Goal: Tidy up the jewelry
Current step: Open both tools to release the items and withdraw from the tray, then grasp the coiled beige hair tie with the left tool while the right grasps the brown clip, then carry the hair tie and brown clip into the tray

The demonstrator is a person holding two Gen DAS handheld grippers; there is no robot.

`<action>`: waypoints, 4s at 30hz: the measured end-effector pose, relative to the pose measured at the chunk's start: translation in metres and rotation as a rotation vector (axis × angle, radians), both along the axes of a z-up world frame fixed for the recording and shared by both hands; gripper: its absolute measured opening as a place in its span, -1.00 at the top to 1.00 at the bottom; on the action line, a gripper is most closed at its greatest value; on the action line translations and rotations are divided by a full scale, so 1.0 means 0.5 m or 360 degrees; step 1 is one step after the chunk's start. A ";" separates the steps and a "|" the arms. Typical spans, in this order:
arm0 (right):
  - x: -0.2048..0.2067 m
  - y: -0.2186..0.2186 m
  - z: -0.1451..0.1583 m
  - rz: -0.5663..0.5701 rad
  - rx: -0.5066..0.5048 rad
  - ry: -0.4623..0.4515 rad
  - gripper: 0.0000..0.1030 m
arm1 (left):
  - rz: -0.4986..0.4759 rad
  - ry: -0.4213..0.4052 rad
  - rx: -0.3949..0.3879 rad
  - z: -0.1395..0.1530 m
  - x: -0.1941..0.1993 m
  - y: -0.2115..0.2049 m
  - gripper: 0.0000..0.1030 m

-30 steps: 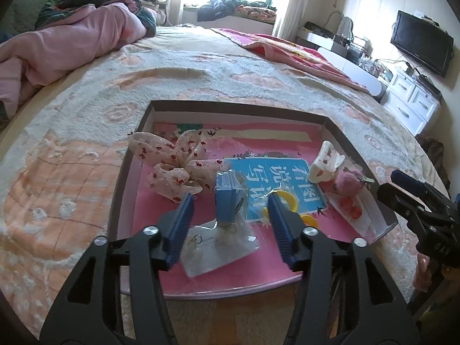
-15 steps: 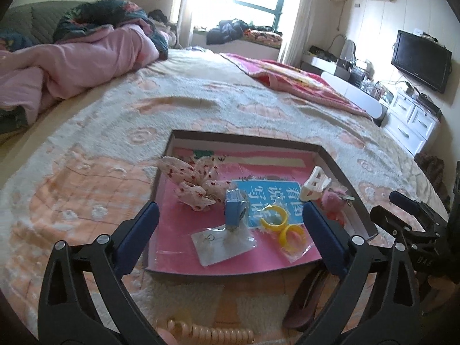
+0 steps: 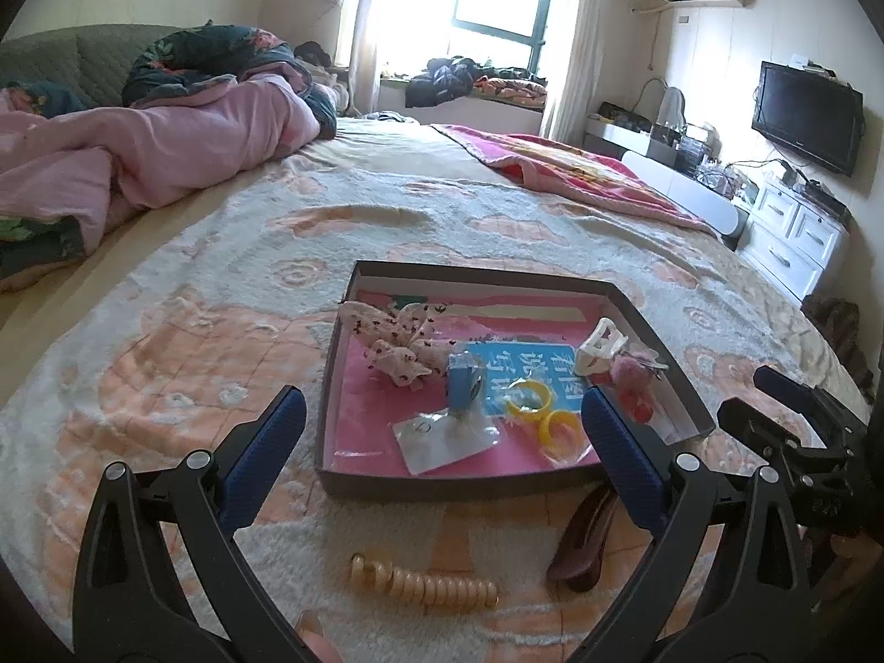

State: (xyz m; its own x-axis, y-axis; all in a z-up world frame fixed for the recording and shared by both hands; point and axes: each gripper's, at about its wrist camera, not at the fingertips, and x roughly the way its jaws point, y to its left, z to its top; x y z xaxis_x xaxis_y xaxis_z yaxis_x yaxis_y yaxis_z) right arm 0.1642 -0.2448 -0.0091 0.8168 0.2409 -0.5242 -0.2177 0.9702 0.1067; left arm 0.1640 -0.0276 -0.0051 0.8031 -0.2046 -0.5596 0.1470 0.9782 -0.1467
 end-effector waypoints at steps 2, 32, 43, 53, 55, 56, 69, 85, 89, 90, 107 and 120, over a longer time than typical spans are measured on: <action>-0.008 0.010 -0.002 0.0016 0.0000 0.0005 -0.81 | 0.0010 0.0001 0.0003 -0.001 -0.009 0.005 -0.78; 0.031 0.131 -0.115 0.0066 0.0103 0.0487 -0.26 | 0.0097 0.0443 -0.0363 -0.123 -0.076 0.125 -0.46; 0.035 0.120 -0.137 0.0088 0.0191 0.0568 0.05 | 0.0092 0.0602 -0.0533 -0.167 -0.027 0.098 0.00; 0.007 0.103 -0.118 0.0158 0.0302 0.0579 0.55 | 0.0024 0.0507 -0.0512 -0.145 -0.038 0.081 0.65; -0.003 0.107 -0.109 0.0183 0.0290 0.0547 0.60 | -0.0013 0.0456 -0.0479 -0.129 -0.050 0.070 0.65; -0.010 0.108 -0.103 0.0199 0.0292 0.0533 0.63 | -0.0032 0.0421 -0.0462 -0.118 -0.056 0.065 0.65; -0.038 0.047 -0.050 0.0135 0.0274 0.0376 0.80 | -0.0156 0.0168 -0.0245 -0.027 -0.055 -0.011 0.65; 0.028 -0.067 0.025 -0.0085 0.0189 0.0115 0.80 | -0.0266 0.0119 -0.0127 -0.014 0.035 -0.104 0.65; 0.049 -0.075 0.029 -0.0074 0.0175 0.0111 0.80 | -0.0268 0.0142 -0.0124 -0.028 0.062 -0.115 0.65; 0.054 -0.074 0.030 -0.0067 0.0160 0.0108 0.80 | -0.0269 0.0144 -0.0118 -0.032 0.066 -0.117 0.65; 0.125 -0.020 -0.004 0.0105 0.0002 0.0211 0.80 | -0.0227 0.0163 -0.0053 -0.067 0.135 -0.119 0.65; 0.161 0.042 -0.033 0.0279 -0.0108 0.0319 0.80 | -0.0151 0.0195 -0.0077 -0.088 0.172 -0.086 0.65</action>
